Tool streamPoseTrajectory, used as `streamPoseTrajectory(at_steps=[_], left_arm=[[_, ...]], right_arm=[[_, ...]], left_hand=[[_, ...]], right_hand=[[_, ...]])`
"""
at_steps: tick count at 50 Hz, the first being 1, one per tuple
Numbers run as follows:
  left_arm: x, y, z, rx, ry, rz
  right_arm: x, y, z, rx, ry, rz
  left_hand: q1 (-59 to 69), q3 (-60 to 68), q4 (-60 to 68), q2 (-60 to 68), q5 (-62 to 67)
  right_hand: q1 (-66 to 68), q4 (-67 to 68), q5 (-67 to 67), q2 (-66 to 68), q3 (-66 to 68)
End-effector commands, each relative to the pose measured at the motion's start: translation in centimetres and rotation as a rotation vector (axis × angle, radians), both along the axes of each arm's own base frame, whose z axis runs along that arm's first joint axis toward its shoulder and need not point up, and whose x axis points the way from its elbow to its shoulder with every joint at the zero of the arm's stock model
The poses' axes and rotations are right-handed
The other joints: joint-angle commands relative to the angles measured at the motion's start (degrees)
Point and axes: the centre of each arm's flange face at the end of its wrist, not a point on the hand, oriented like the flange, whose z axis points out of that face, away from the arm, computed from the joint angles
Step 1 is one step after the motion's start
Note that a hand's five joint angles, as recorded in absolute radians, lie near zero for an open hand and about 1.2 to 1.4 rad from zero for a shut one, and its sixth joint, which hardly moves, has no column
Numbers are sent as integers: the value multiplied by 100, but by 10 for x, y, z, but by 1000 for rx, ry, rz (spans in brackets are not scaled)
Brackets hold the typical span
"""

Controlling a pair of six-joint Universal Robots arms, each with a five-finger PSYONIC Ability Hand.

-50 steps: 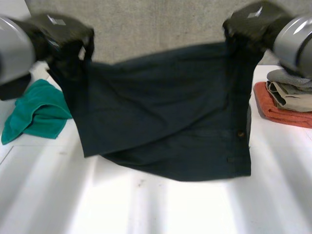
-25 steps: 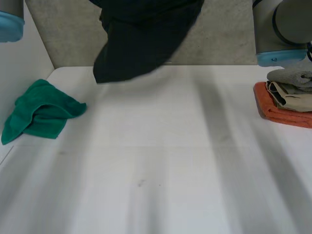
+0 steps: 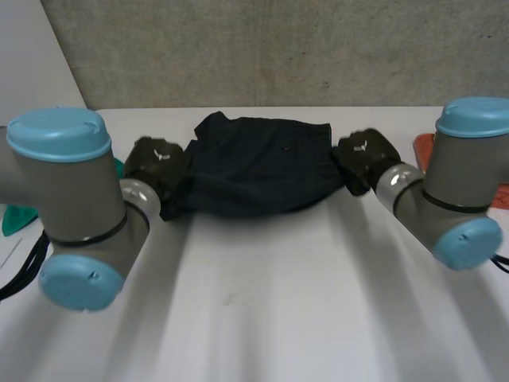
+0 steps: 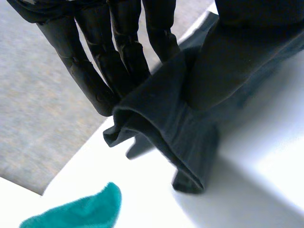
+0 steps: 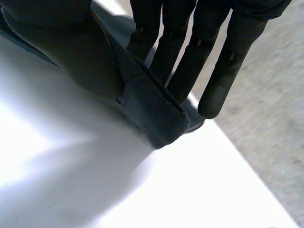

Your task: Fold the laundry.

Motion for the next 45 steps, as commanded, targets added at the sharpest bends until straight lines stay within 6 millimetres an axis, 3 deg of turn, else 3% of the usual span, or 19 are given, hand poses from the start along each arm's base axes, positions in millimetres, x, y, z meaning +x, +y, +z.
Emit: streamPoseTrajectory(at_steps=[1,4,7,9,10,13,18,22,29,30,33,34,36,37,40,44,45], left_arm=[[19,49,37,56,-108,-18],[31,60,83,-28,-73,7],[41,70,163,-260,74,21],[45,77,196,-369,142,13],[47,81,224,-467,196,2],[50,82,266,-620,276,-4],[45,62,290,-708,304,13],[33,35,279,-682,285,18],[11,-34,221,-579,219,18],[6,-51,199,-542,201,16],[-3,-76,163,-491,170,13],[-9,-91,138,-457,157,5],[-13,-104,114,-433,144,1],[-18,-116,90,-413,137,-4],[-26,-141,50,-413,135,-9],[-31,-165,24,-446,135,10],[-30,-168,22,-449,135,21]], right_arm=[[-24,50,37,85,127,53],[-27,54,79,-26,99,46],[-27,53,140,-212,-5,26],[-26,51,164,-281,-64,13],[-28,48,185,-340,-119,-6],[-28,42,222,-439,-225,-39],[-24,29,243,-504,-295,-65],[-11,18,232,-491,-286,-57],[12,-9,179,-420,-232,-75],[18,-16,160,-394,-212,-79],[25,-27,129,-352,-172,-89],[30,-35,108,-330,-145,-102],[34,-41,88,-314,-121,-110],[40,-47,70,-317,-102,-120],[47,-61,49,-363,-105,-154],[56,-85,28,-474,-154,-212],[62,-91,27,-526,-184,-204]], left_hand=[[1338,1169,1152,1125,1267],[1338,1169,1152,1125,1267],[1338,1169,1152,1125,1267],[1338,1169,1152,1125,1267],[1338,1169,1152,1125,1267],[1338,1169,1152,1125,1267],[1338,1169,1152,1125,1267],[1338,1169,1152,1125,1267],[1338,1169,1152,1125,1267],[1338,1169,1152,1125,1267],[1338,1169,1152,1125,1267],[1338,1169,1152,1125,1267],[1338,1169,1152,1125,1267],[1338,1169,1152,1125,1267],[1338,1169,1152,1125,1267],[1024,854,837,811,953],[155,-15,-32,-59,84]], right_hand=[[1543,1145,1216,1235,1175],[1543,1145,1216,1235,1175],[1543,1145,1216,1235,1175],[1543,1145,1216,1235,1175],[1543,1145,1216,1235,1175],[1543,1145,1216,1235,1175],[1543,1145,1216,1235,1175],[1543,1145,1216,1235,1175],[1543,1145,1216,1235,1175],[1543,1145,1216,1235,1175],[1543,1145,1216,1235,1175],[1543,1145,1216,1235,1175],[1543,1145,1216,1235,1175],[1543,1145,1216,1235,1175],[1543,1145,1216,1235,1175],[1543,1145,1216,1235,1175],[-2506,-2904,-2833,-2813,-2874]])
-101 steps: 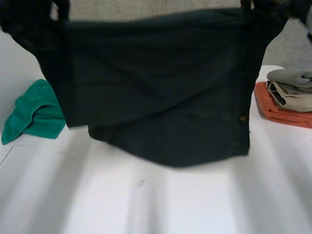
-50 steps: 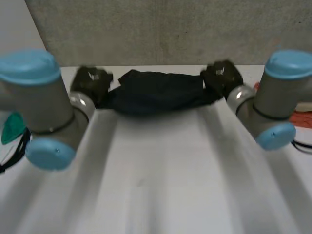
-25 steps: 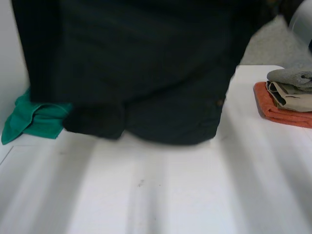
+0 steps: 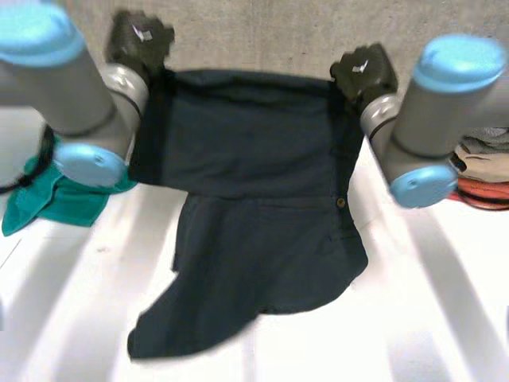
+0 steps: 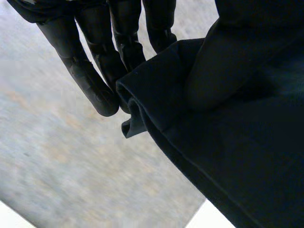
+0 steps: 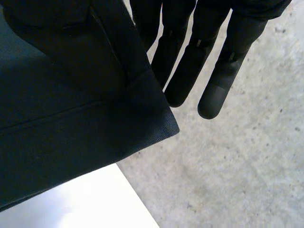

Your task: Fold the laundry.

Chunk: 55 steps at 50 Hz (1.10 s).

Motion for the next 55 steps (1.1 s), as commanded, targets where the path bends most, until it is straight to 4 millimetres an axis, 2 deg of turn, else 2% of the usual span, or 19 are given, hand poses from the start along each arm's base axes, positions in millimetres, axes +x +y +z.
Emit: streamPoseTrajectory(at_steps=[1,2,3,6,10,14,15,18,19,22,23,26,29,32,36,40,45,51,55], left_arm=[[-9,-40,-49,-35,6,37],[-8,-41,-47,-39,8,53],[-6,-41,-38,-44,23,80],[-4,-37,-24,-52,33,117],[0,-19,5,-53,46,145],[8,7,15,15,14,151],[11,21,16,58,-12,147],[20,47,7,163,-63,140],[26,67,0,237,-106,130],[36,99,-14,346,-166,101],[42,119,-23,414,-200,74],[53,158,-44,542,-251,0],[63,188,-66,648,-269,-71],[71,201,-86,734,-265,-107],[78,201,-106,791,-253,-91],[81,190,-125,785,-255,-60],[81,179,-135,747,-263,-29],[77,177,-137,711,-268,-18],[74,179,-144,712,-287,-21]], right_arm=[[22,-36,-34,-195,-77,-49],[25,-36,-35,-202,-75,-42],[27,-35,-32,-206,-65,-40],[24,-33,-23,-189,-52,-46],[11,-25,-5,-104,-63,-42],[-10,-5,6,80,-62,-17],[-18,6,7,164,-44,10],[-30,28,2,309,10,59],[-38,45,-3,403,53,82],[-50,69,-11,537,121,107],[-59,84,-19,618,167,111],[-75,111,-34,741,239,122],[-84,130,-49,795,268,147],[-86,138,-62,799,254,173],[-86,142,-88,725,222,195],[-83,137,-109,583,189,192],[-78,132,-119,497,163,188],[-75,131,-130,496,161,186],[-75,127,-131,479,150,172]], left_hand=[[-1053,-1223,-1258,-1267,-1124],[-2614,-2784,-2818,-2828,-2685],[-5662,-5831,-5866,-5875,-5733],[-5662,-5831,-5866,-5875,-5733],[-5662,-5831,-5866,-5875,-5733],[-5662,-5831,-5866,-5875,-5733],[-5662,-5831,-5866,-5875,-5733],[-5662,-5831,-5866,-5875,-5733],[-5662,-5831,-5866,-5875,-5733],[-5662,-5831,-5866,-5875,-5733],[-5425,-5595,-5630,-5639,-5496],[-4820,-4990,-5025,-5034,-4891],[-4414,-4584,-4619,-4628,-4485],[-4127,-4297,-4332,-4341,-4198],[-4244,-4414,-4448,-4458,-4315],[-4244,-4414,-4449,-4458,-4316],[-4127,-4297,-4332,-4341,-4198],[-3875,-4045,-4079,-4089,-3946],[-3102,-3271,-3306,-3315,-3173]], right_hand=[[-4595,-4993,-4959,-4929,-4963],[-5457,-5856,-5822,-5792,-5825],[-5457,-5856,-5822,-5792,-5825],[-5457,-5856,-5822,-5792,-5825],[-5457,-5856,-5822,-5792,-5825],[-5457,-5856,-5822,-5792,-5825],[-5457,-5856,-5822,-5792,-5825],[-5457,-5856,-5822,-5792,-5825],[-5428,-5827,-5793,-5763,-5797],[-5088,-5487,-5453,-5423,-5456],[-4654,-5052,-5018,-4988,-5022],[-4230,-4629,-4595,-4565,-4599],[-3844,-4242,-4208,-4178,-4212],[-3825,-4224,-4190,-4160,-4194],[-3875,-4274,-4240,-4210,-4244],[-3825,-4224,-4190,-4160,-4194],[-2750,-3149,-3114,-3084,-3118],[-2161,-2560,-2526,-2496,-2530],[-783,-1182,-1148,-1118,-1152]])
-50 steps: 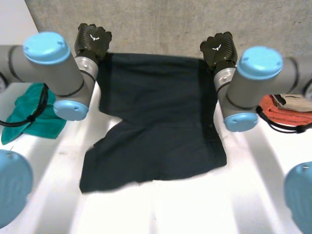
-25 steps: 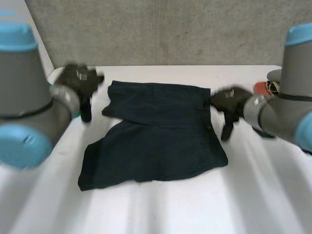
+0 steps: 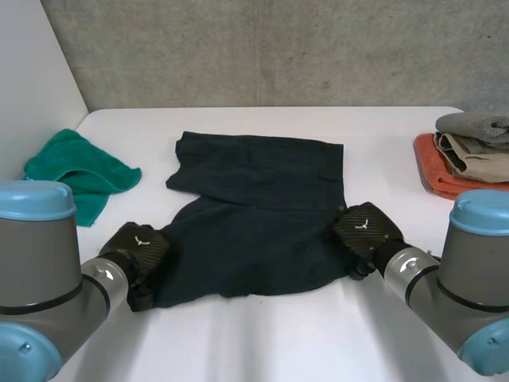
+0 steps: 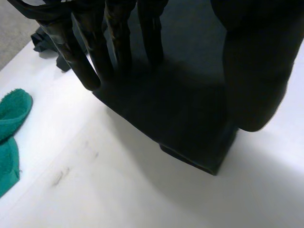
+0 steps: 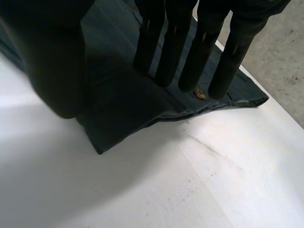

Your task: Fold the laundry.

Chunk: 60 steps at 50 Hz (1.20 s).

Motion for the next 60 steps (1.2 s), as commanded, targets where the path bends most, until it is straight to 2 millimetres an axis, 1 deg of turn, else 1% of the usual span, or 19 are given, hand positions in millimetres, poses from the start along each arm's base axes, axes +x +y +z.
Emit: streamPoseTrajectory(at_steps=[1,2,7,14,22,27,31,33,37,38,40,41,44,45,48,49,53,56,60], left_arm=[[-6,1,-9,-18,-24,-11],[-6,1,-10,-19,-27,-11],[-7,-3,-14,-40,-31,-6],[-8,2,-3,-68,-13,-15],[-4,59,25,24,-58,-110],[5,113,37,192,-150,-216],[3,127,46,237,-171,-274],[-3,120,50,194,-147,-273],[-23,84,55,85,-100,-253],[-34,65,56,31,-84,-243],[-44,42,57,-24,-74,-226],[-53,19,59,-89,-66,-199],[-65,-17,65,-194,-56,-150],[-71,-40,70,-261,-47,-117],[-82,-71,74,-343,-21,-82],[-90,-89,73,-385,-11,-70],[-103,-133,68,-481,28,-45],[-108,-157,58,-524,33,-32],[-119,-170,43,-550,41,-40]], right_arm=[[2,-6,-5,-20,-9,-21],[2,-7,-5,-27,-9,-26],[0,-11,-2,-55,-14,-61],[-7,-3,19,-44,-5,-70],[-30,18,62,29,121,2],[-55,50,77,224,368,123],[-66,57,87,338,452,188],[-64,53,87,333,440,177],[-54,38,85,288,372,131],[-49,27,83,260,333,100],[-45,14,81,217,302,71],[-39,1,81,168,264,32],[-32,-24,82,74,192,-56],[-28,-41,82,16,144,-117],[-22,-64,81,-74,83,-186],[-18,-79,80,-137,46,-215],[-4,-107,68,-264,10,-231],[10,-125,54,-345,4,-218],[24,-142,33,-426,45,-203]], left_hand=[[1308,1338,1322,1342,1318],[1711,1741,1725,1745,1721],[5239,5269,5253,5274,5250],[5397,5427,5411,5431,5407],[5397,5427,5411,5431,5407],[5397,5427,5411,5431,5407],[5397,5427,5411,5431,5407],[5397,5427,5411,5431,5407],[5397,5427,5411,5431,5407],[5397,5427,5411,5431,5407],[5397,5427,5411,5431,5407],[5397,5427,5411,5431,5407],[5397,5427,5411,5431,5407],[5397,5427,5411,5431,5407],[5397,5427,5411,5431,5407],[5397,5427,5411,5431,5407],[5397,5427,5411,5431,5407],[5397,5427,5411,5431,5407],[5397,5427,5411,5431,5407]], right_hand=[[2942,2987,3000,2940,2931],[3920,3965,3978,3918,3909],[4050,4095,4108,4048,4039],[4050,4095,4108,4048,4039],[4050,4095,4108,4048,4039],[4050,4095,4108,4048,4039],[4050,4095,4108,4048,4039],[4050,4095,4108,4048,4039],[4050,4095,4108,4048,4039],[4050,4095,4108,4048,4039],[4050,4095,4108,4048,4039],[4050,4095,4108,4048,4039],[4050,4095,4108,4048,4039],[4050,4095,4108,4048,4039],[4050,4095,4108,4048,4039],[4050,4095,4108,4048,4039],[4050,4095,4108,4048,4039],[4050,4095,4108,4048,4039],[4050,4095,4108,4048,4039]])
